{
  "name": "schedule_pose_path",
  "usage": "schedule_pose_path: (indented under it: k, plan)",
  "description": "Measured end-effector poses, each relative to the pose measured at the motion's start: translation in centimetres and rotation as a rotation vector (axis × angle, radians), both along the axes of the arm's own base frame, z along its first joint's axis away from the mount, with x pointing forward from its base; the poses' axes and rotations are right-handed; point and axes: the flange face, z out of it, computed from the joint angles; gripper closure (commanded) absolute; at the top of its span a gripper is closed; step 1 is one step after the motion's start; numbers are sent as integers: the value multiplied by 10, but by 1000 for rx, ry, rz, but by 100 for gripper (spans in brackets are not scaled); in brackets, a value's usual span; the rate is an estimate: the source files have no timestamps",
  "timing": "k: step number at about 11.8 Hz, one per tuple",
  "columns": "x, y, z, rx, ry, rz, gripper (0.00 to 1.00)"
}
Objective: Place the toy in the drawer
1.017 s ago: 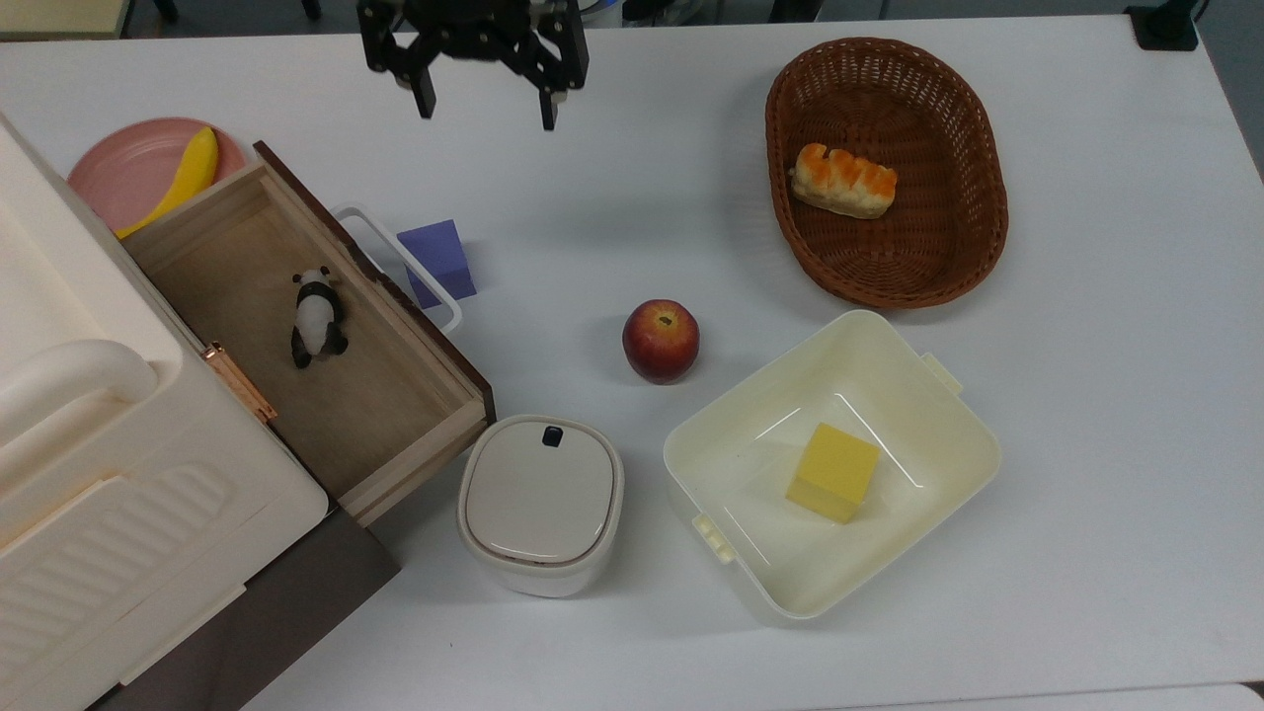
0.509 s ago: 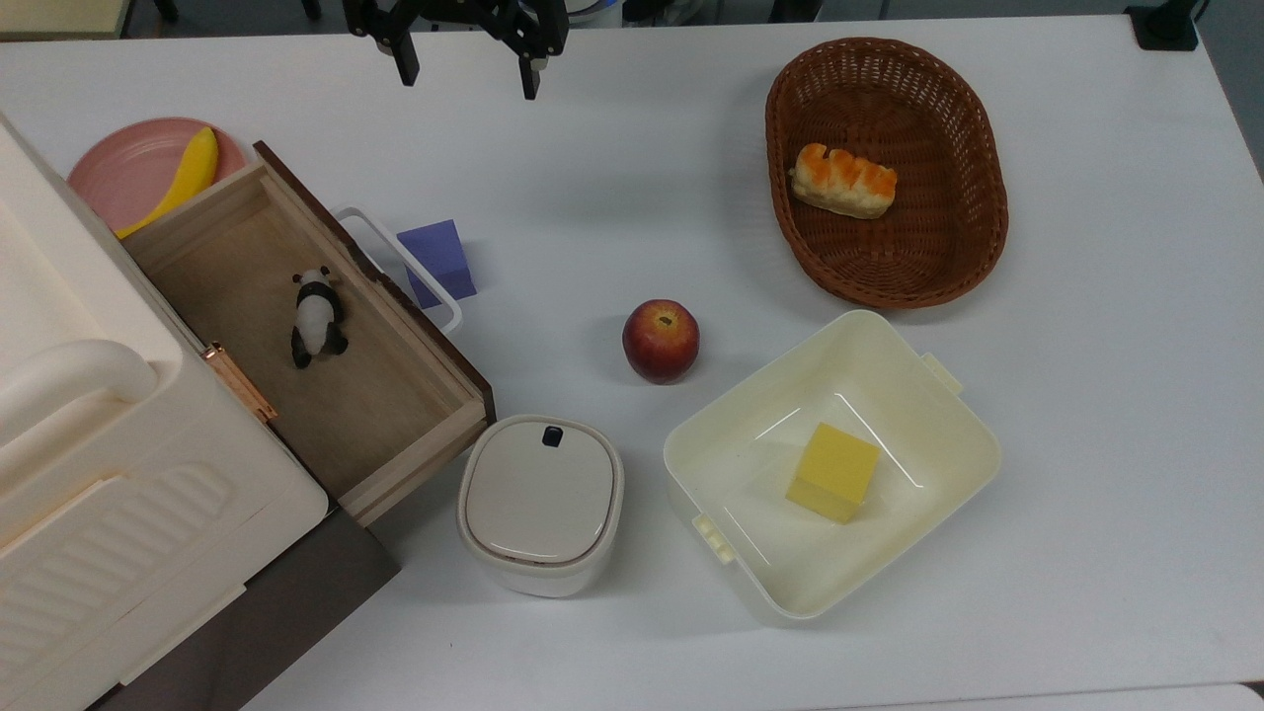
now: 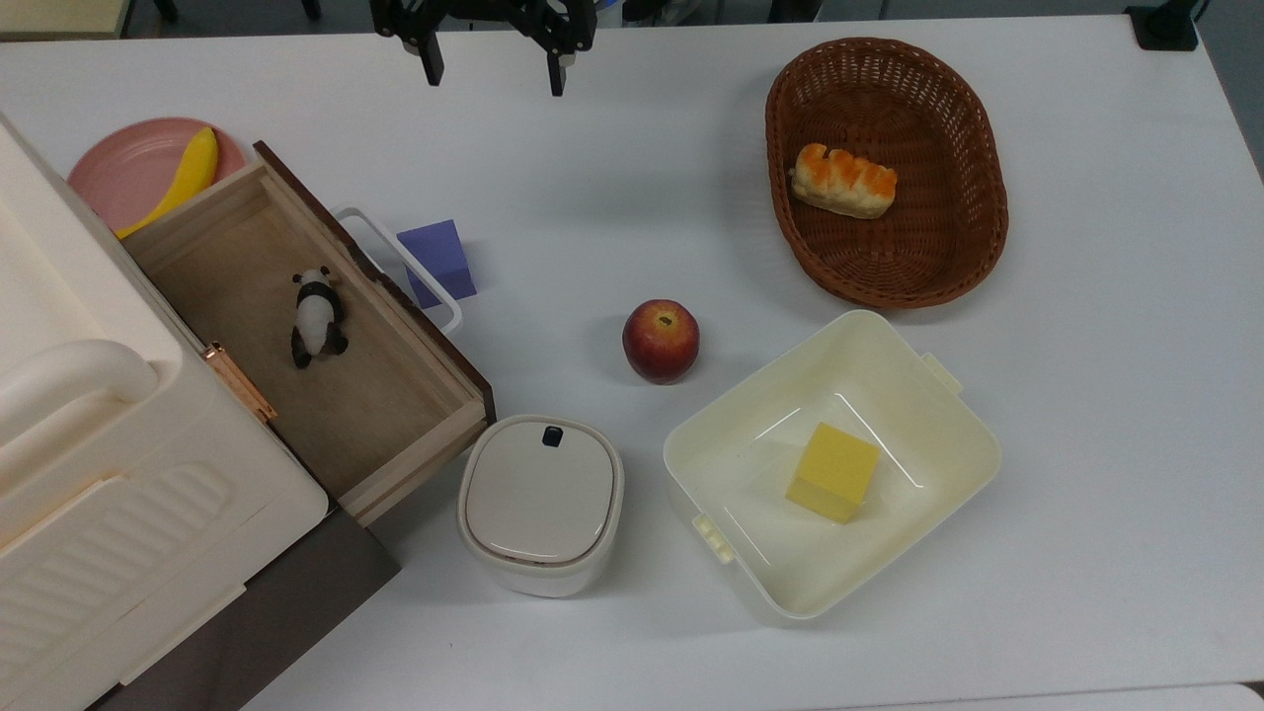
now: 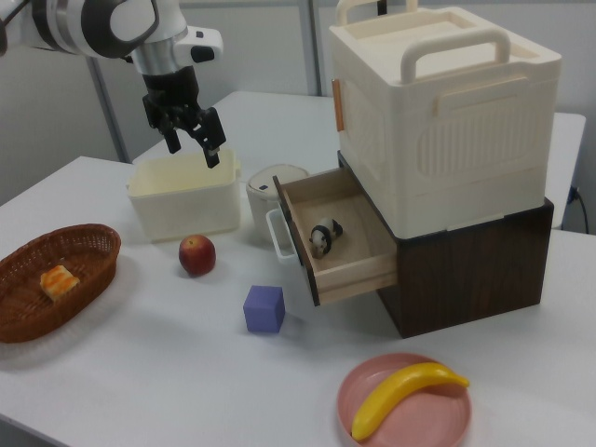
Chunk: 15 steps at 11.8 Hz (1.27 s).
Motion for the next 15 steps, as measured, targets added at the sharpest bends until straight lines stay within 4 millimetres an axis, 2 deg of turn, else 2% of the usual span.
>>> schedule_pose_path:
  k: [4, 11, 15]
  plan:
    - [0, 10, 0, -2, 3, 17, 0]
    - [-3, 8, -4, -5, 29, 35, 0]
    - [-8, 7, -6, -11, 66, 130, 0]
